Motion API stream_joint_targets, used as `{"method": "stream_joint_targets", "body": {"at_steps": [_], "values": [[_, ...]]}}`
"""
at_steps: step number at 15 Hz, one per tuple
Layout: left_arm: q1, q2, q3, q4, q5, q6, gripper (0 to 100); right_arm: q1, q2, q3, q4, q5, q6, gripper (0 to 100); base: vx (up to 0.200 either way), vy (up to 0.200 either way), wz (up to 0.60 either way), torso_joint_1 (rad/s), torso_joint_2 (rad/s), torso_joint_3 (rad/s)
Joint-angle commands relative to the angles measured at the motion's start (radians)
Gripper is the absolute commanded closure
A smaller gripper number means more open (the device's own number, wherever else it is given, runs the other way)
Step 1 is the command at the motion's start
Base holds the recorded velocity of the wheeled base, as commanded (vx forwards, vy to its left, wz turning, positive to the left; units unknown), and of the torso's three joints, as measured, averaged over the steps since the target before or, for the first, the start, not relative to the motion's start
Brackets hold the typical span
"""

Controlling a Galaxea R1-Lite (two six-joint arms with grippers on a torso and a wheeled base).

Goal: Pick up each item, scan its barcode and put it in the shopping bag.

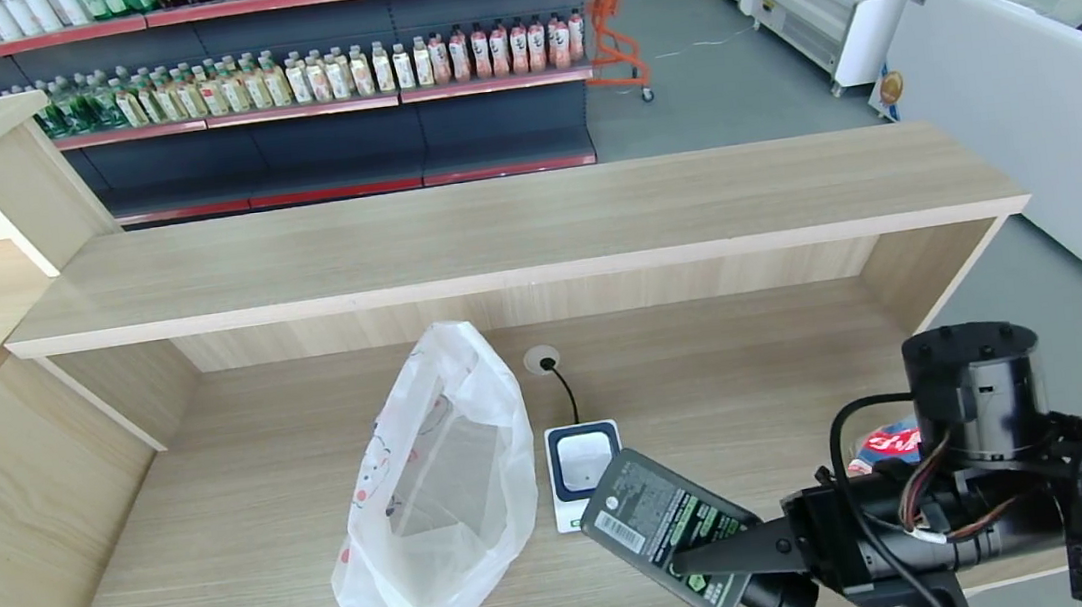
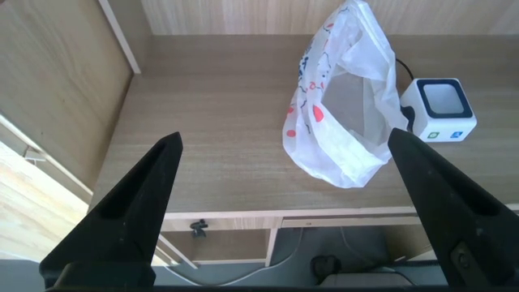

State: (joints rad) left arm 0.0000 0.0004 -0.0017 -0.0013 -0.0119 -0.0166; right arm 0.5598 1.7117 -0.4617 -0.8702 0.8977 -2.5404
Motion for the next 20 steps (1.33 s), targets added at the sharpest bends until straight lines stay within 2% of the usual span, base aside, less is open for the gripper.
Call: {"method": "stream_joint_targets", "body": {"at_steps": [1,3,4,20], "values": [[0.0,0.0,0.0,0.0,0.0,0.0,0,0.032,0.006,0.002,-0.015,0.006,-0.017,100,0.0,0.0,0.0,0.0,0.0,0.0],[0.0,0.0,0.0,0.0,0.0,0.0,0,0.051,-0.012,0.009,-0.05,0.009,-0.029,100,0.0,0.0,0.0,0.0,0.0,0.0],[0.0,0.0,0.0,0.0,0.0,0.0,0,0.091,-0.015,0.005,-0.053,0.009,-0.031,100,0.0,0.0,0.0,0.0,0.0,0.0],[0.0,0.0,0.0,0.0,0.0,0.0,0,0.086,-0.02,0.018,-0.049,0.007,-0.023,100,0.0,0.0,0.0,0.0,0.0,0.0]]}}
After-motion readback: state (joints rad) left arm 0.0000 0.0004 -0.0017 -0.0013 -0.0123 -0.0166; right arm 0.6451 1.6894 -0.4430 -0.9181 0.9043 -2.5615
